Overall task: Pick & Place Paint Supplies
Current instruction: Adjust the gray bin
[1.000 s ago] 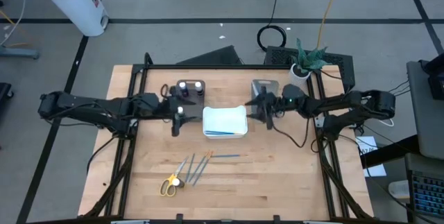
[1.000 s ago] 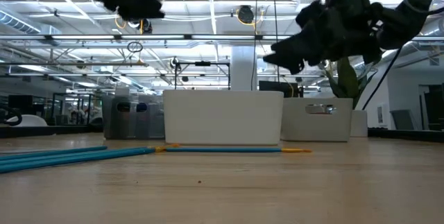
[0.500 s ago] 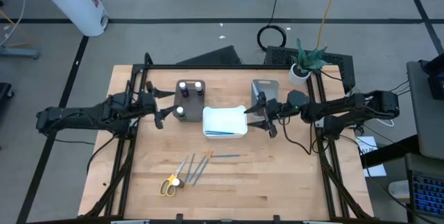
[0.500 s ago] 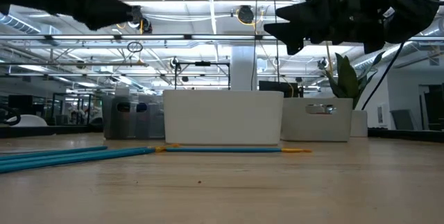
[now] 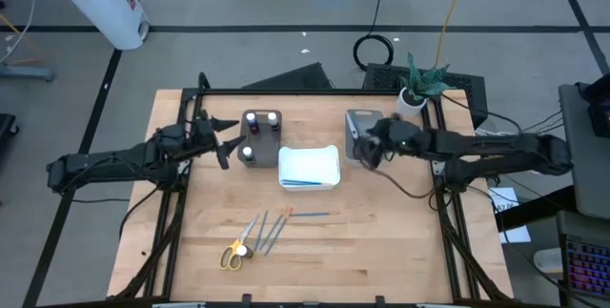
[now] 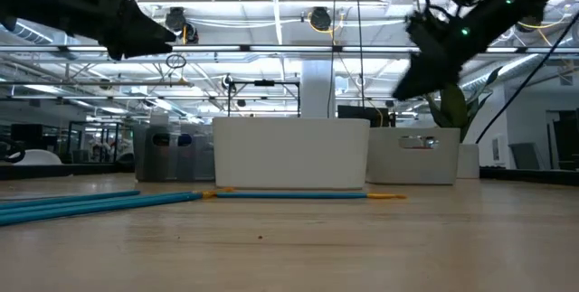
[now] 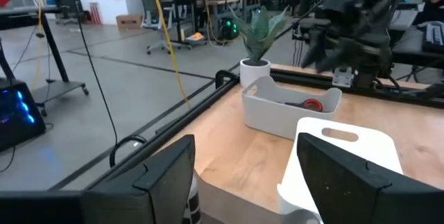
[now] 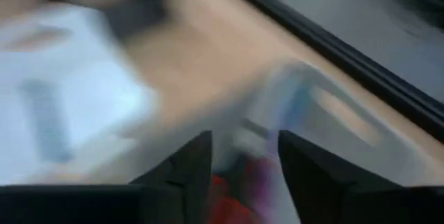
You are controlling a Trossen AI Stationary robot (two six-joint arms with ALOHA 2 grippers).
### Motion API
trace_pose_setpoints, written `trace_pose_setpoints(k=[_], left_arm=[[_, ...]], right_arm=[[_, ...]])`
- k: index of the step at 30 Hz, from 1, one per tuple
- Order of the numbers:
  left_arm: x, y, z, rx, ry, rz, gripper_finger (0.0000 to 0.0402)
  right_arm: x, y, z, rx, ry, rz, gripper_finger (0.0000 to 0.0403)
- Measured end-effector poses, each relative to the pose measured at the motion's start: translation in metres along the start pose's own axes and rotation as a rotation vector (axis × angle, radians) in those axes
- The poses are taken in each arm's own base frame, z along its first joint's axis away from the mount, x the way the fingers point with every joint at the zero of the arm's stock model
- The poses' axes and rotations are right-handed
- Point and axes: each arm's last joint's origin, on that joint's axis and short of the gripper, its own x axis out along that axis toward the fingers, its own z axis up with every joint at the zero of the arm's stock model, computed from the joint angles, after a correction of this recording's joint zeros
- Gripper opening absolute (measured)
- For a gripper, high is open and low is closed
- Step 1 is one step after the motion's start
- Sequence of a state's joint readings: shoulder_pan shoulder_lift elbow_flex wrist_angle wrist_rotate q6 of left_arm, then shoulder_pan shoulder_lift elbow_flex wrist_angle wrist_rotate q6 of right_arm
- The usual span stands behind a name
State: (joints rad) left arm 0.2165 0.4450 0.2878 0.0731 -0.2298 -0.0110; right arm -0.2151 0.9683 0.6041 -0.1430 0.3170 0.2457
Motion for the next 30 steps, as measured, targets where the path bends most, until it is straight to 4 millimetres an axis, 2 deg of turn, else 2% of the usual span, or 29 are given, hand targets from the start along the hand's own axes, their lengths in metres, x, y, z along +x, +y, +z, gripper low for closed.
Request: trace_pose_setpoints(k=[2,5,11,19,30], left_arm=[[0.000,0.000,-0.001,-0.002,0.005,-0.001,0.0256],[0.000,0.000,0.000,-0.002,0.004,-0.001,0.0260],[0.000,0.000,0.000,-0.003,-0.003,0.000,0.0266],[0.000,0.000,0.001,-0.004,-0.007,0.003,0.0258],[0.000,0.000,0.001,-0.005,-0.007,0.005,0.0261]], right_arm=[[-0.008,-0.009,-0.008,0.064,0.048,-0.158,0.0133],[-0.014,-0.018,-0.025,0.162,0.095,-0.292,0.0091],[-0.002,-0.028,-0.055,0.239,0.158,-0.311,0.0009],[0.015,-0.037,-0.080,0.297,0.176,-0.246,0.0010],[0.023,-0.037,-0.078,0.282,0.123,-0.184,0.0001]])
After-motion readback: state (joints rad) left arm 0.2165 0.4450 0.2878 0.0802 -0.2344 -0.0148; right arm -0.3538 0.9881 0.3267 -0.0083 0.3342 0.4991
